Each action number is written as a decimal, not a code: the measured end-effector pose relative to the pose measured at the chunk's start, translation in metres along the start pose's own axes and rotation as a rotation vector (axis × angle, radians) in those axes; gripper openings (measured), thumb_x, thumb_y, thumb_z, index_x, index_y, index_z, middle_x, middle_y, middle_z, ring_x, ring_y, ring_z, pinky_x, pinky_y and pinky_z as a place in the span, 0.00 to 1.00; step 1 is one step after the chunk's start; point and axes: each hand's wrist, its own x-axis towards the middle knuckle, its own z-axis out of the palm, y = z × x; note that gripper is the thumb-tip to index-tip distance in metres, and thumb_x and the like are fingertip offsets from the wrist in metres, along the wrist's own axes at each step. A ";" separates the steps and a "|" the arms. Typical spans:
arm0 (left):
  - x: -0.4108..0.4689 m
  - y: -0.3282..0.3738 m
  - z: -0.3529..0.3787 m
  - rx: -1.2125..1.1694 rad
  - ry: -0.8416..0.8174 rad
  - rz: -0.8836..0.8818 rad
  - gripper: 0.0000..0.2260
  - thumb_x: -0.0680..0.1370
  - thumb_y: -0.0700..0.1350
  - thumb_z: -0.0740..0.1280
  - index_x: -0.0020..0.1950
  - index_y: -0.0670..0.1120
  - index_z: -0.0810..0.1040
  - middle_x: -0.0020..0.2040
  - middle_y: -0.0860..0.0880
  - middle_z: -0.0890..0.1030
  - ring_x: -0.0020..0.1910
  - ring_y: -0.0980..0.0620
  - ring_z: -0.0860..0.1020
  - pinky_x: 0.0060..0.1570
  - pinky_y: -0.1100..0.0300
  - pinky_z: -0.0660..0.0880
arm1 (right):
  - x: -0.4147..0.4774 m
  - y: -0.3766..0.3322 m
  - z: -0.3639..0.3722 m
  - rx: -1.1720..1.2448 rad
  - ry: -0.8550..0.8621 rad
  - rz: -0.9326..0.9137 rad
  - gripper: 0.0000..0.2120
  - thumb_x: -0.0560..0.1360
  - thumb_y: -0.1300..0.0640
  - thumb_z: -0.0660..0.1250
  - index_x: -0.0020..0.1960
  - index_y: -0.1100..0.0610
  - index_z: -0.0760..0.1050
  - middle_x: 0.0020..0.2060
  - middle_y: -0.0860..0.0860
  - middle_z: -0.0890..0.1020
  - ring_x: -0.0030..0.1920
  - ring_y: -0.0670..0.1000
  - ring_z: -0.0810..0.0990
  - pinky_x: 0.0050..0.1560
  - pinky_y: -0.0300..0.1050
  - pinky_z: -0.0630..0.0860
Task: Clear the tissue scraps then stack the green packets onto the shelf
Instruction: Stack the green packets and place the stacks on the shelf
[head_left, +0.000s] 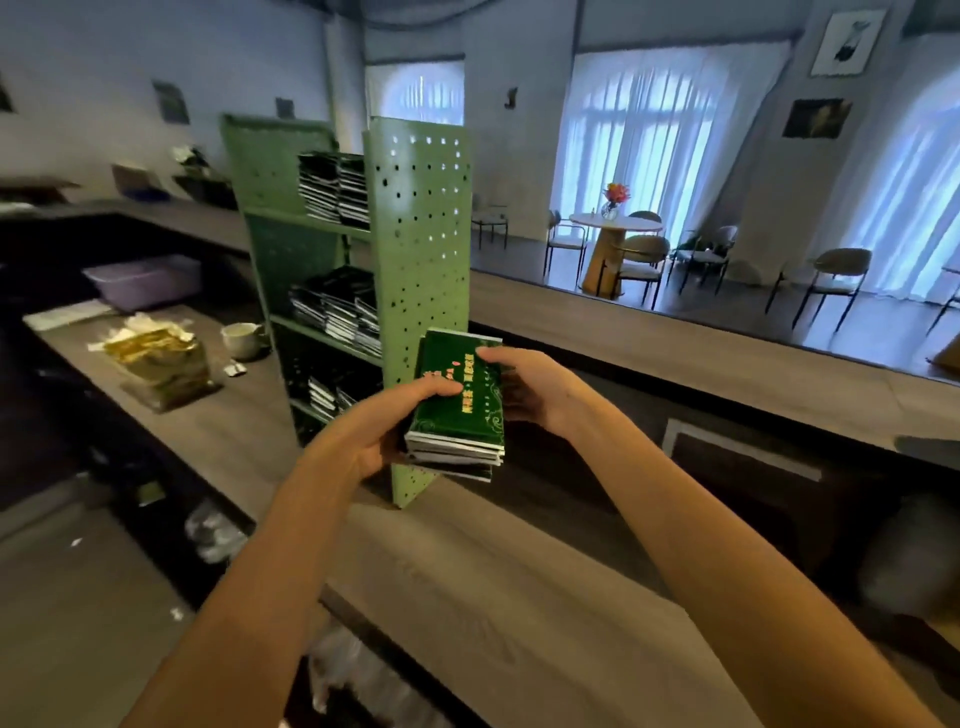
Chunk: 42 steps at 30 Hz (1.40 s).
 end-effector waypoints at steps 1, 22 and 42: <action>-0.003 0.003 -0.013 -0.013 0.023 0.017 0.12 0.73 0.47 0.69 0.55 0.45 0.77 0.47 0.45 0.84 0.47 0.47 0.82 0.51 0.52 0.78 | 0.008 -0.005 0.014 -0.019 -0.022 -0.013 0.10 0.75 0.52 0.66 0.53 0.57 0.74 0.44 0.53 0.81 0.44 0.51 0.81 0.48 0.46 0.78; 0.109 0.181 -0.298 -0.044 0.112 0.332 0.06 0.74 0.45 0.66 0.48 0.45 0.74 0.42 0.46 0.80 0.39 0.48 0.79 0.39 0.59 0.78 | 0.188 -0.140 0.220 -1.075 0.612 -0.995 0.09 0.77 0.64 0.58 0.54 0.64 0.74 0.51 0.54 0.74 0.48 0.48 0.71 0.48 0.34 0.65; 0.232 0.264 -0.298 0.276 -0.145 0.243 0.05 0.75 0.43 0.64 0.45 0.43 0.70 0.39 0.45 0.78 0.36 0.47 0.78 0.32 0.61 0.78 | 0.237 -0.189 0.216 -1.528 0.728 -0.468 0.19 0.78 0.54 0.56 0.66 0.58 0.71 0.59 0.56 0.77 0.60 0.56 0.73 0.70 0.53 0.59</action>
